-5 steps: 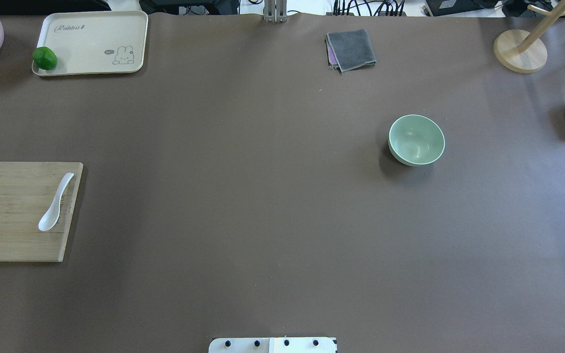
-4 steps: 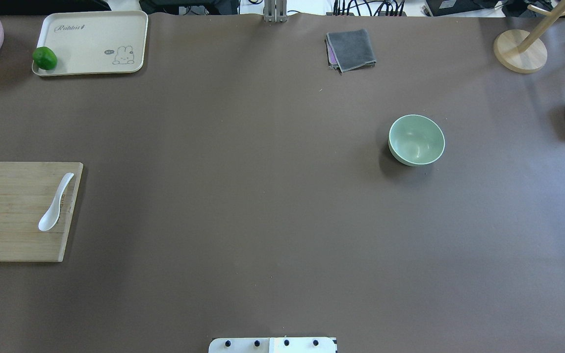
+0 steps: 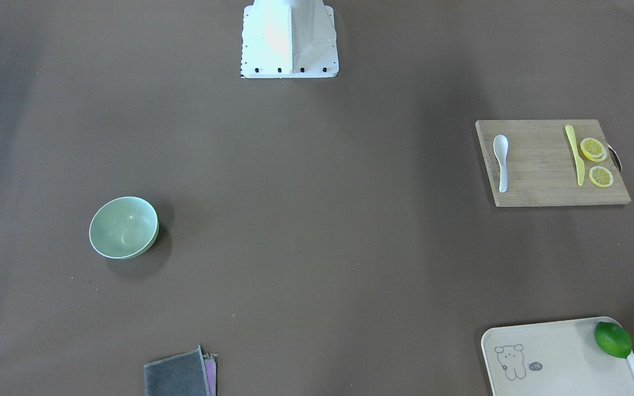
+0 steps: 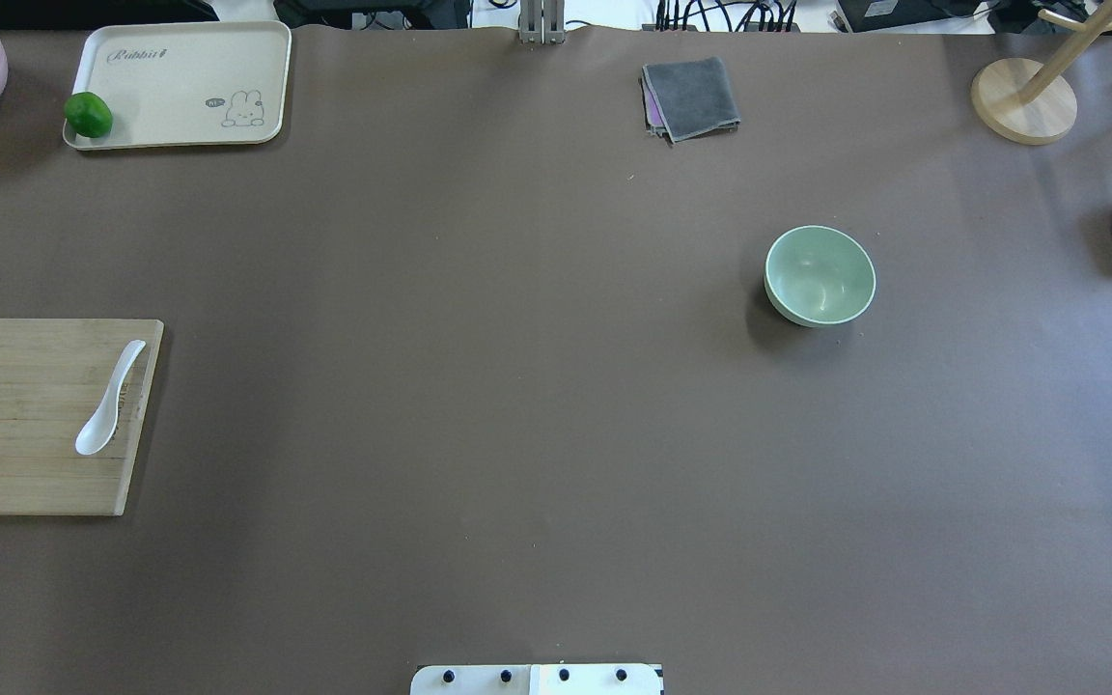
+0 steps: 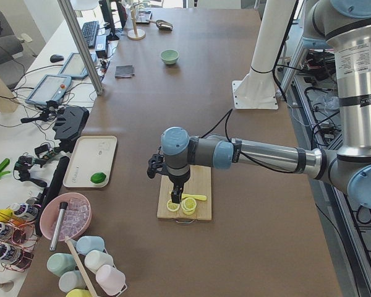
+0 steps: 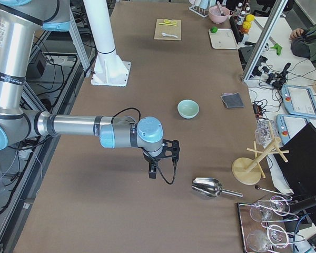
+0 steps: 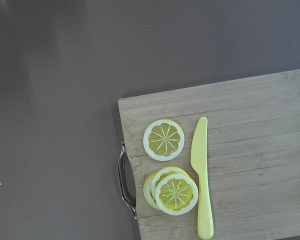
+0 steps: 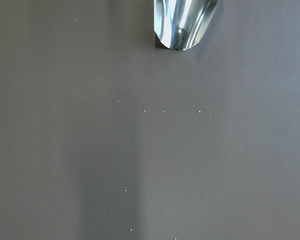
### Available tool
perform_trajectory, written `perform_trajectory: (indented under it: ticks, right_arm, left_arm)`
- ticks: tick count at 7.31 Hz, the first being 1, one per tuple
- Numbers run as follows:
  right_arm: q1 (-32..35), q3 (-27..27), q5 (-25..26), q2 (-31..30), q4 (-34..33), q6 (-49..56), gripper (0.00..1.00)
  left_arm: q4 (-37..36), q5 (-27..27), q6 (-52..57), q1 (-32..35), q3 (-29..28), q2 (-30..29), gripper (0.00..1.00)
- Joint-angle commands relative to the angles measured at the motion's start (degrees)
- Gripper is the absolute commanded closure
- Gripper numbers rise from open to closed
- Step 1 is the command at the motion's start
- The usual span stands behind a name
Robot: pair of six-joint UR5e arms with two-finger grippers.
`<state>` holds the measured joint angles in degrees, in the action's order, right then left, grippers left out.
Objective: Place spoon in bowl
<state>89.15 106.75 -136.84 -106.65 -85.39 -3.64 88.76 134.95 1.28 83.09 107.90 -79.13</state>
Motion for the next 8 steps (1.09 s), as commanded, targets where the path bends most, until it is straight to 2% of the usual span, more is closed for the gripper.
perform_trajectory:
  ticks: [1, 2, 3, 5, 7, 8]
  right_arm:
    - [0.06, 0.03, -0.01, 0.22, 6.41, 0.04, 0.00]
    - [0.06, -0.05, 0.08, 0.39, 13.60, -0.66, 0.00]
    - [0.06, 0.38, -0.35, 1.09, 15.24, -0.84, 0.00]
    - [-0.46, -0.40, -0.09, 4.95, 15.08, -7.48, 0.00]
    - [-7.80, -0.32, 0.60, 9.42, 15.34, -24.12, 0.02]
    - [-12.55, -0.14, 3.48, 11.88, 15.43, -32.66, 0.04]
  left_arm:
    - [1.06, 0.31, -0.31, 0.06, 0.11, -2.50, 0.02]
    - [3.42, 0.40, -0.58, 0.32, 0.12, -3.83, 0.02]
    - [7.53, -0.03, -0.67, 0.49, -1.54, -6.54, 0.02]
    - [10.46, 0.23, -0.58, 1.02, -2.34, -8.75, 0.02]
    - [13.79, 0.23, -4.70, 1.02, -2.87, -8.94, 0.01]
    - [14.25, 0.23, -5.41, 1.02, -2.96, -8.68, 0.02]
